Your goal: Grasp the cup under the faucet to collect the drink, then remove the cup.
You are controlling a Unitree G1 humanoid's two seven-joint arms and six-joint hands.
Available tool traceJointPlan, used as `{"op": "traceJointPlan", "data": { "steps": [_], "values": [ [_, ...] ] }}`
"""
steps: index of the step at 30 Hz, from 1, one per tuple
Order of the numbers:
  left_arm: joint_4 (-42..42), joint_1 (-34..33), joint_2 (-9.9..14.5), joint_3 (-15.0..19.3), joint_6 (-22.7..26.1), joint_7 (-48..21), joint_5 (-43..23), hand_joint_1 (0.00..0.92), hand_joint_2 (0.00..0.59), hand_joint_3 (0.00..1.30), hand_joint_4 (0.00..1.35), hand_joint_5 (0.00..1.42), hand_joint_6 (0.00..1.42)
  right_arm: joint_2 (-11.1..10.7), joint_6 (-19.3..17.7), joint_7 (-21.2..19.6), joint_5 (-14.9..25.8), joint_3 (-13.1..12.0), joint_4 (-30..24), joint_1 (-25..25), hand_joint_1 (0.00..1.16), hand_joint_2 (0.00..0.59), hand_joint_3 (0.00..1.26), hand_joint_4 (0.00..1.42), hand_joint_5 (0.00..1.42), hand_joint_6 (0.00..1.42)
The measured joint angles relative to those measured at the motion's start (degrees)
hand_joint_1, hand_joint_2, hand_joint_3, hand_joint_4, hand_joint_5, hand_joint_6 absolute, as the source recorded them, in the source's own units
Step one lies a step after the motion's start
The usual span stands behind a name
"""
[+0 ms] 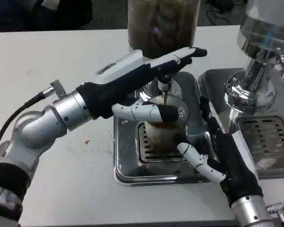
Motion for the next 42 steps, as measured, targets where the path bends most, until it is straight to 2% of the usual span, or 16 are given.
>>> {"op": "traceJointPlan", "data": {
  "steps": [8,21,34,42],
  "values": [
    [-0.03,0.07,0.06,0.09,0.58,-0.01,-0.17,0.000,0.068,0.08,0.00,0.10,0.06,0.90,-0.13,1.29,1.25,-0.04,3.18,-2.50,0.47,0.256,0.00,0.00,0.00,0.00],
    [0.02,0.23,0.06,0.80,1.10,-0.56,-1.14,0.000,0.078,0.09,0.00,0.11,0.07,1.19,-1.48,2.37,2.42,-0.15,7.67,-5.81,0.46,0.262,0.00,0.00,0.00,0.00],
    [0.76,0.13,0.04,3.98,1.44,-3.19,-3.20,0.000,0.075,0.11,0.01,0.12,0.09,1.57,-3.28,2.46,3.07,-0.16,11.65,-8.00,0.47,0.257,0.00,0.00,0.00,0.00],
    [1.41,-0.13,-0.86,7.26,3.65,-9.00,-8.24,0.000,0.068,0.12,0.03,0.13,0.10,1.96,-4.43,1.91,3.05,-0.10,13.77,-9.00,0.47,0.256,0.00,0.00,0.00,0.00]
  ]
}}
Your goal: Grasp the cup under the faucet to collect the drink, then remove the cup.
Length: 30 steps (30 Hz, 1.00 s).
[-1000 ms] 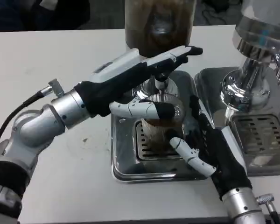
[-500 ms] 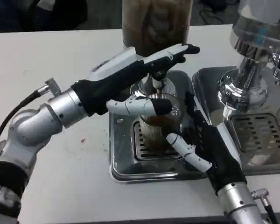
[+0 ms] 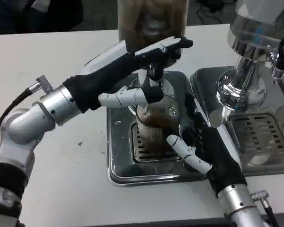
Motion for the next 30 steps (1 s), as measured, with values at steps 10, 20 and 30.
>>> {"op": "traceJointPlan", "data": {
  "steps": [10,20,30],
  "values": [
    [-0.04,-0.27,-1.92,4.71,5.40,-7.83,-6.37,0.000,0.066,0.14,0.07,0.16,0.14,0.53,-1.17,-0.37,0.00,-0.01,1.73,-0.70,0.47,0.256,0.01,0.00,0.00,0.00],
    [-0.94,-0.29,-2.93,9.08,9.04,-12.15,-9.91,0.000,0.071,0.16,0.09,0.18,0.15,1.10,-2.15,-0.92,0.00,-0.15,3.35,-1.61,0.47,0.256,0.02,0.00,0.00,0.00],
    [-10.87,1.54,-3.09,14.13,12.88,-15.32,-16.45,0.000,0.075,0.21,0.17,0.26,0.23,1.21,-2.74,-0.99,0.02,-0.44,3.47,-1.62,0.47,0.256,0.02,0.00,0.00,0.01]
  ]
}}
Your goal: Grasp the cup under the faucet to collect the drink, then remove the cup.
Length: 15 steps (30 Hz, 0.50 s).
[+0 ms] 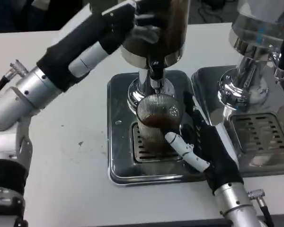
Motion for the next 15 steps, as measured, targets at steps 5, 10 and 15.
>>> {"op": "traceJointPlan", "data": {
  "steps": [5,10,15],
  "values": [
    [-6.29,4.41,0.13,1.72,1.52,-0.27,-2.78,0.000,0.080,0.24,0.21,0.30,0.26,-0.07,-0.15,0.02,0.02,-0.13,-0.03,0.11,0.47,0.256,0.02,0.00,0.00,0.02],
    [-11.46,10.25,2.42,3.43,1.64,-0.28,-2.85,0.000,0.078,0.24,0.22,0.30,0.27,-0.27,-0.23,0.03,0.08,-0.34,-0.27,0.43,0.47,0.256,0.02,0.00,0.00,0.02],
    [-11.57,14.78,4.13,3.99,1.63,-0.09,-2.62,0.000,0.075,0.24,0.22,0.31,0.26,-0.45,-0.25,0.05,0.10,-0.36,-1.23,1.24,0.47,0.256,0.02,0.00,0.00,0.02]
  ]
}}
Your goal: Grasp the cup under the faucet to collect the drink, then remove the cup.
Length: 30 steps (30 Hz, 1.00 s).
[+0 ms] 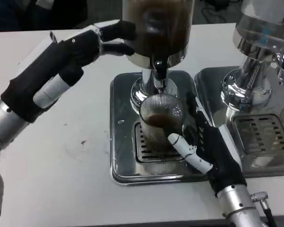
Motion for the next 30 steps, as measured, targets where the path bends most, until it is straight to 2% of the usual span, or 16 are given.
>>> {"op": "traceJointPlan", "data": {
  "steps": [8,14,21,30],
  "values": [
    [3.44,6.45,0.50,0.97,-0.09,2.47,2.40,0.000,0.087,0.24,0.22,0.31,0.27,-1.24,0.00,0.18,-0.03,0.02,-1.08,0.85,0.49,0.240,0.00,0.00,0.00,0.00],
    [6.17,8.77,0.62,1.35,-0.29,3.75,4.40,0.000,0.089,0.24,0.22,0.31,0.27,-1.65,-0.11,0.56,0.00,0.12,-1.07,0.88,0.53,0.216,0.00,0.00,0.00,0.00],
    [9.09,9.04,1.45,1.42,-0.49,4.41,6.14,0.000,0.095,0.25,0.23,0.32,0.27,-1.91,-0.21,1.10,-0.87,0.90,-0.96,0.80,0.59,0.203,0.00,0.00,0.00,0.00],
    [11.33,9.04,1.53,1.35,-1.13,5.00,7.19,0.000,0.092,0.26,0.23,0.33,0.27,-2.35,-0.22,1.89,-2.19,1.96,0.81,-1.20,0.60,0.202,0.00,0.00,0.00,0.00]
  ]
}}
